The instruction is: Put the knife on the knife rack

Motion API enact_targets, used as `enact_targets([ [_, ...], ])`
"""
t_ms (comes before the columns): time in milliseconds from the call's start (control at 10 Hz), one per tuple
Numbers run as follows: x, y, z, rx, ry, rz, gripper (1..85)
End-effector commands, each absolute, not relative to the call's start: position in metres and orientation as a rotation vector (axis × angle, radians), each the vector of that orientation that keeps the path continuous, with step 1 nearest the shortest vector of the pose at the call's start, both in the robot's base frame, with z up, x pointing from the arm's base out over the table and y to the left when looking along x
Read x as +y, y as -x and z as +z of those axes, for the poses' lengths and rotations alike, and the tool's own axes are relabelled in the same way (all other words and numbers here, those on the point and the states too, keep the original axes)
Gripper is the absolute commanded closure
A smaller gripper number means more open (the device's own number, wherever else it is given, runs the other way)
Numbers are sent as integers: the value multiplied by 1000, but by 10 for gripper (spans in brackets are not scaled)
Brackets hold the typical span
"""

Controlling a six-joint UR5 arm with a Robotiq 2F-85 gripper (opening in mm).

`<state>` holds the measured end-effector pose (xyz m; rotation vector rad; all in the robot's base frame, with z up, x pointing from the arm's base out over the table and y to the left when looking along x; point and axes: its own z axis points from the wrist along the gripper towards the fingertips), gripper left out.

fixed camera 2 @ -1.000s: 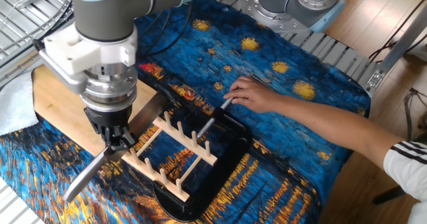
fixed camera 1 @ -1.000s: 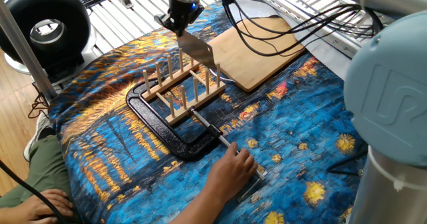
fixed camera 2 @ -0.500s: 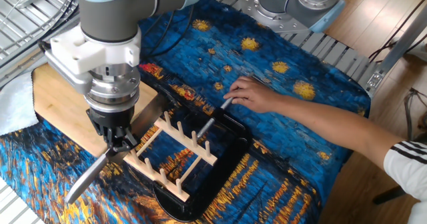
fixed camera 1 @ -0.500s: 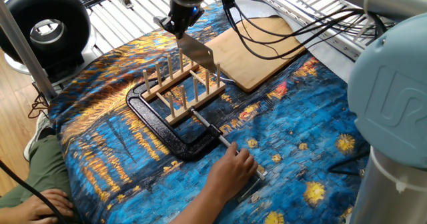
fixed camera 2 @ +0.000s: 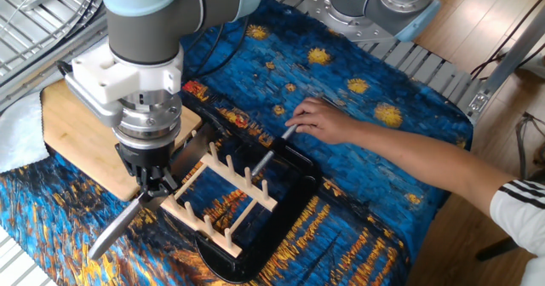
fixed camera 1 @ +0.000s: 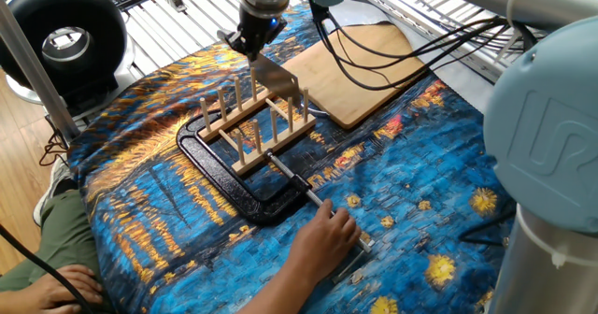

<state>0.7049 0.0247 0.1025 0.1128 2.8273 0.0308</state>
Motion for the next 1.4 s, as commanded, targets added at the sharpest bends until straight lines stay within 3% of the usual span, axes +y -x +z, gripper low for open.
enact_targets([
  [0,24,-701,97,2836,-144,54,847],
  [800,25,-697,85,2851,-172,78,843],
  [1300,30,-695,83,2851,-156,132,640],
])
